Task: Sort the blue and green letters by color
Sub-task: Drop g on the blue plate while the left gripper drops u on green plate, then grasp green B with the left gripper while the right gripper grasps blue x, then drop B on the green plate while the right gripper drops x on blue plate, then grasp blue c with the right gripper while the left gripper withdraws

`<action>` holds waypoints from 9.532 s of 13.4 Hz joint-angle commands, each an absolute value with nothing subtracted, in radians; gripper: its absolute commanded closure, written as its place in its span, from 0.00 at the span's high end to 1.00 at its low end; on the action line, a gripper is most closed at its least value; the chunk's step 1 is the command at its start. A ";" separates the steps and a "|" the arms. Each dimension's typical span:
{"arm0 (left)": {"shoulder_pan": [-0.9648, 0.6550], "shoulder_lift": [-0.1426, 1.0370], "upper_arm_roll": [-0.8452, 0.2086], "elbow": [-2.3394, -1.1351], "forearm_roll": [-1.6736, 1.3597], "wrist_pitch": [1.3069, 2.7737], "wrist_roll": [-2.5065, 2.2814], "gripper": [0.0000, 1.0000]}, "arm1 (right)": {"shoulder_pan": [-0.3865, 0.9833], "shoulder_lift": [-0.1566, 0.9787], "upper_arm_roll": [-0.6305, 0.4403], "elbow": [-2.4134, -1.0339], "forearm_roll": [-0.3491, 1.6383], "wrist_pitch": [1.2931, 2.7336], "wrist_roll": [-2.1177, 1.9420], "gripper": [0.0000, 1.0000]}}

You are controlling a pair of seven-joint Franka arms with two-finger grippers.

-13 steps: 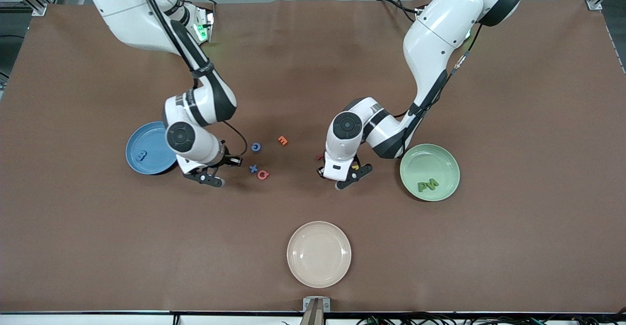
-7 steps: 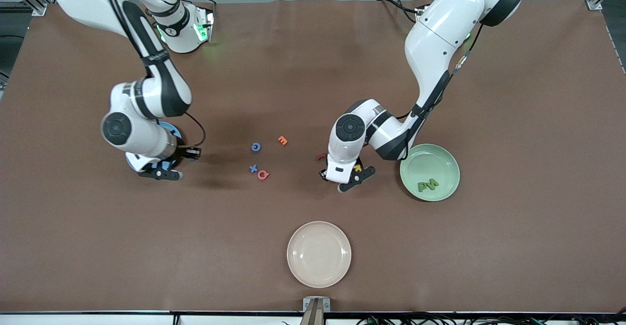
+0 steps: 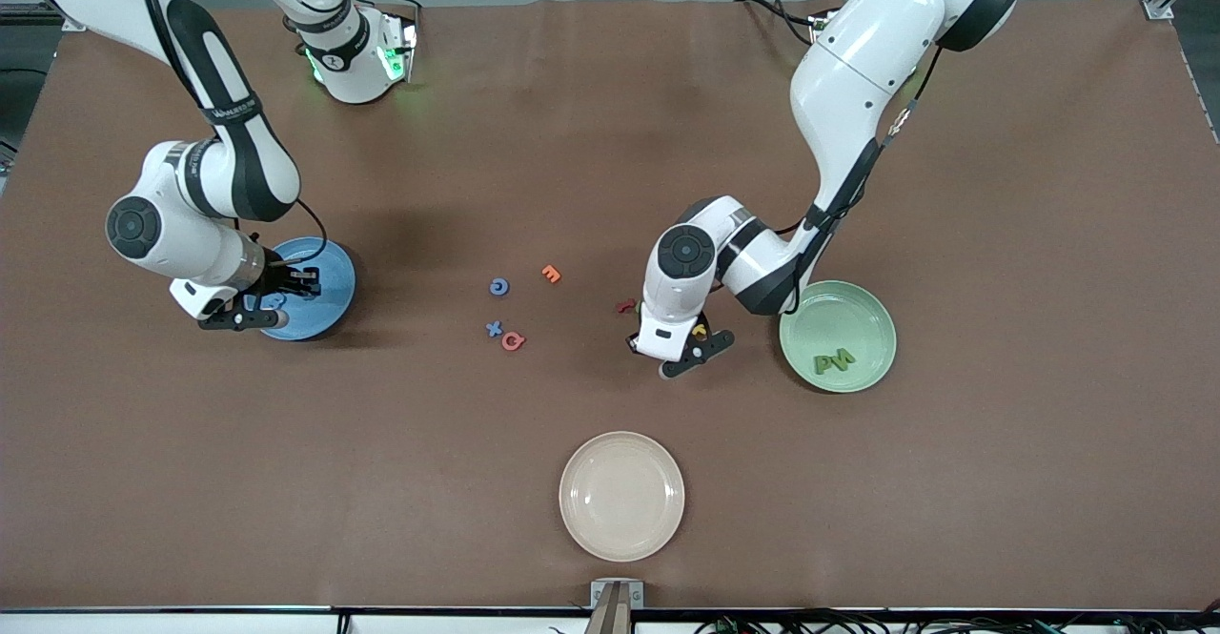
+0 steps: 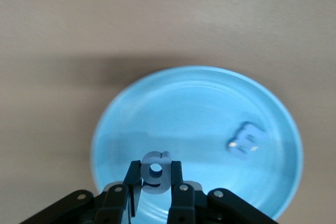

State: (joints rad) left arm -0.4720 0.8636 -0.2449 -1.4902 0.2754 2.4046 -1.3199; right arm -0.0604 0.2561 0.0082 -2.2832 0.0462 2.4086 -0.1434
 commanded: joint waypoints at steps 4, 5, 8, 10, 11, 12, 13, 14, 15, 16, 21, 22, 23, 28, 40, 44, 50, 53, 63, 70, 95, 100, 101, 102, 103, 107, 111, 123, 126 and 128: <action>-0.468 0.861 -0.229 -1.485 0.299 2.398 -1.302 0.00 | -0.167 0.233 0.025 -2.342 0.014 2.465 -0.273 0.08; -0.465 0.851 -0.229 -1.486 0.298 2.396 -1.302 0.00 | -0.179 0.235 0.025 -2.350 0.009 2.476 -0.282 0.08; -0.462 0.810 -0.230 -1.486 0.298 2.338 -1.301 0.00 | -0.199 0.238 0.025 -2.370 0.002 2.519 -0.287 0.09; -0.454 0.779 -0.230 -1.486 0.298 2.298 -1.295 0.00 | -0.207 0.238 0.025 -2.388 0.002 2.522 -0.287 0.09; -0.443 0.776 -0.235 -1.486 0.298 2.292 -1.295 0.00 | -0.207 0.238 0.026 -2.393 0.002 2.525 -0.287 0.10; -0.440 0.767 -0.235 -1.488 0.296 2.290 -1.295 0.00 | -0.207 0.238 0.025 -2.395 0.002 2.525 -0.287 0.11; -0.436 0.758 -0.235 -1.489 0.295 2.286 -1.293 0.00 | -0.207 0.238 0.026 -2.399 0.002 2.525 -0.285 0.13; -0.420 0.747 -0.236 -1.489 0.296 2.261 -1.289 0.00 | -0.207 0.238 0.026 -2.399 0.002 2.525 -0.285 0.24; -0.404 0.729 -0.236 -1.491 0.295 2.244 -1.279 0.00 | -0.206 0.238 0.026 -2.399 0.002 2.523 -0.284 0.34; -0.382 0.704 -0.238 -1.497 0.291 2.223 -1.261 0.00 | -0.206 0.236 0.026 -2.399 0.002 2.514 -0.281 0.42; -0.206 0.605 -0.247 -1.612 0.282 2.174 -1.068 0.00 | -0.170 0.192 0.032 -2.391 0.003 2.458 -0.221 0.73; -0.160 0.582 -0.248 -1.656 0.284 2.174 -1.004 0.00 | -0.143 0.183 0.032 -2.390 0.003 2.445 -0.171 0.75; -0.128 0.569 -0.249 -1.686 0.282 2.174 -0.959 0.00 | -0.100 0.173 0.032 -2.387 0.003 2.436 -0.090 0.76; -0.061 0.563 -0.247 -1.743 0.287 2.174 -0.916 0.98 | 0.104 0.204 0.035 -2.294 0.018 2.436 0.226 0.92; -0.311 0.666 -0.365 -1.640 0.282 2.209 -1.507 0.99 | 0.390 0.442 0.035 -1.999 0.014 2.410 0.501 0.99; -0.405 0.725 -0.364 -1.638 0.285 2.325 -1.782 0.94 | 0.394 0.534 0.049 -1.911 0.028 2.405 0.201 1.00; -0.463 0.799 -0.353 -1.583 0.293 2.359 -1.988 0.84 | 0.411 0.613 0.064 -1.824 0.028 2.405 0.095 0.97; -0.462 0.802 -0.353 -1.582 0.291 2.359 -1.993 0.76 | 0.419 0.635 0.063 -1.807 0.026 2.404 0.097 0.83; -0.466 0.854 -0.330 -1.533 0.293 2.359 -1.987 0.59 | 0.431 0.653 0.064 -1.804 0.028 2.408 0.106 0.53; -0.378 0.750 -0.356 -1.532 0.333 2.228 -1.870 0.00 | 0.430 0.657 0.064 -1.804 0.031 2.415 0.109 0.17; 0.089 0.584 -0.374 -1.778 0.265 2.192 -1.031 0.01 | -0.127 0.225 0.055 -2.437 0.020 2.569 -0.538 0.07; 0.092 0.574 -0.371 -1.770 0.276 2.183 -1.012 1.00 | -0.126 0.222 0.057 -2.447 0.020 2.556 -0.534 0.55; 0.097 0.571 -0.371 -1.755 0.276 2.181 -1.011 1.00 | -0.124 0.222 0.057 -2.445 0.018 2.556 -0.523 0.72; 0.100 0.568 -0.371 -1.743 0.276 2.181 -1.005 1.00 | -0.123 0.222 0.057 -2.441 0.020 2.557 -0.520 0.75; 0.103 0.561 -0.373 -1.727 0.276 2.180 -0.999 1.00 | -0.123 0.221 0.058 -2.438 0.020 2.556 -0.519 0.78; 0.094 0.459 -0.383 -1.603 0.275 2.012 -0.954 1.00 | -0.074 0.193 0.064 -2.393 0.021 2.514 -0.383 0.85; 0.106 0.425 -0.399 -1.451 0.275 1.864 -0.809 1.00 | 0.052 0.206 0.066 -2.277 0.028 2.351 0.018 0.98; 0.011 0.066 -0.166 -1.445 0.129 1.613 -0.254 1.00 | 0.435 0.363 0.064 -2.140 0.086 2.462 0.710 0.93; -0.009 0.020 -0.080 -1.477 0.014 1.543 -0.189 1.00 | 0.472 0.397 0.063 -2.140 0.086 2.528 0.765 0.89; -0.002 0.000 -0.078 -1.494 0.014 1.536 -0.166 1.00 | 0.497 0.425 0.061 -2.138 0.083 2.559 0.769 0.83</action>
State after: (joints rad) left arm 0.0023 0.0367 -0.0817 -1.4491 0.0313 1.5414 -0.1928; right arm 0.4688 0.3942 0.0726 -2.1567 0.0739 2.5353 0.7463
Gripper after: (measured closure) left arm 0.000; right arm 0.132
